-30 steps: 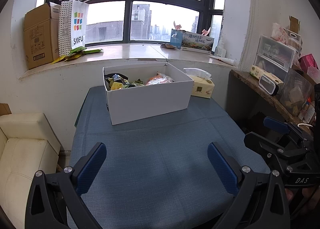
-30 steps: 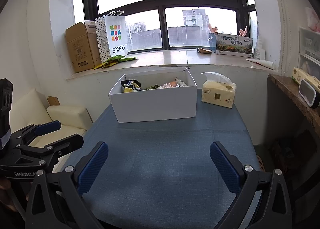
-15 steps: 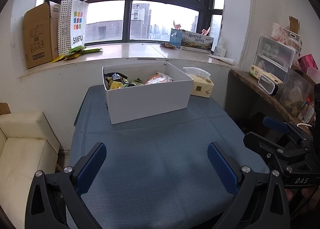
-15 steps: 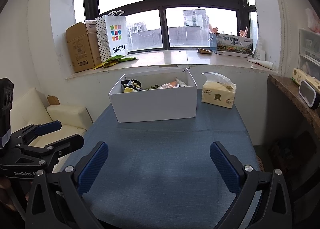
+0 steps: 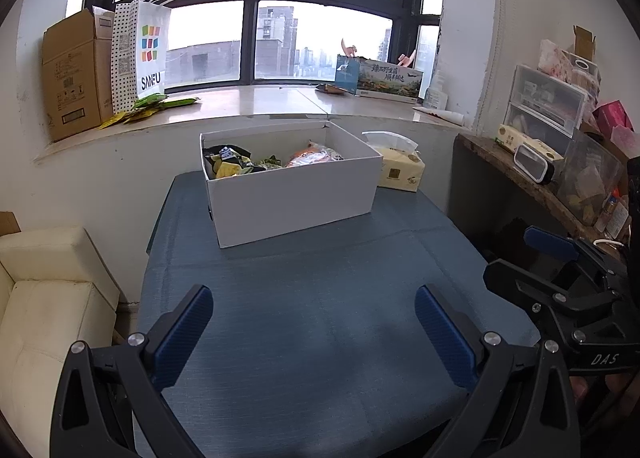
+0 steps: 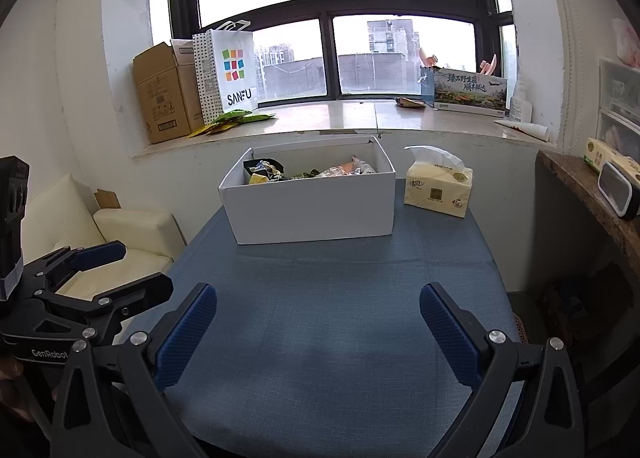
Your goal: Organize snacks
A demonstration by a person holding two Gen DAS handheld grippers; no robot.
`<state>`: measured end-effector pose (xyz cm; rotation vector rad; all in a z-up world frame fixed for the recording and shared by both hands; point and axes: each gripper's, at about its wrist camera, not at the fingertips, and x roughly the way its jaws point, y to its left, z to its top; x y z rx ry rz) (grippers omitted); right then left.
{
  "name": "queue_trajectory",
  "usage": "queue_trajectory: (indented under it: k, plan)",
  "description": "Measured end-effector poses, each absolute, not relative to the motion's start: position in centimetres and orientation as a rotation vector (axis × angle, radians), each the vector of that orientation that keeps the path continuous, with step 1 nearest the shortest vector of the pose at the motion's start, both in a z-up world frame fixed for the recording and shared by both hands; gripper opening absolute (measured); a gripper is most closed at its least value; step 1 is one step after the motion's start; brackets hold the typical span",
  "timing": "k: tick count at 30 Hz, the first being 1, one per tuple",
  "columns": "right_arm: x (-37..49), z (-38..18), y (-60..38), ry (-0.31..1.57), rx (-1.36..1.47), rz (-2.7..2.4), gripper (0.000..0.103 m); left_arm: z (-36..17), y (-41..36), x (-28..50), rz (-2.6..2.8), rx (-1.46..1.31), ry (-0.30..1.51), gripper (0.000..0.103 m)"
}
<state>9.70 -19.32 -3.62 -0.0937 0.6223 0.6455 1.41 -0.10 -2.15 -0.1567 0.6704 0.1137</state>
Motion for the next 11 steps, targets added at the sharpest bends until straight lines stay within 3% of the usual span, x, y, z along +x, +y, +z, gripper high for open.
queue_trajectory:
  k: [11]
  plan:
    - [9.71,-3.63,-19.36,0.625,-0.094,0.647,0.103,-1.97,0.01,1.11,0.098,-0.163,0.655,0.103]
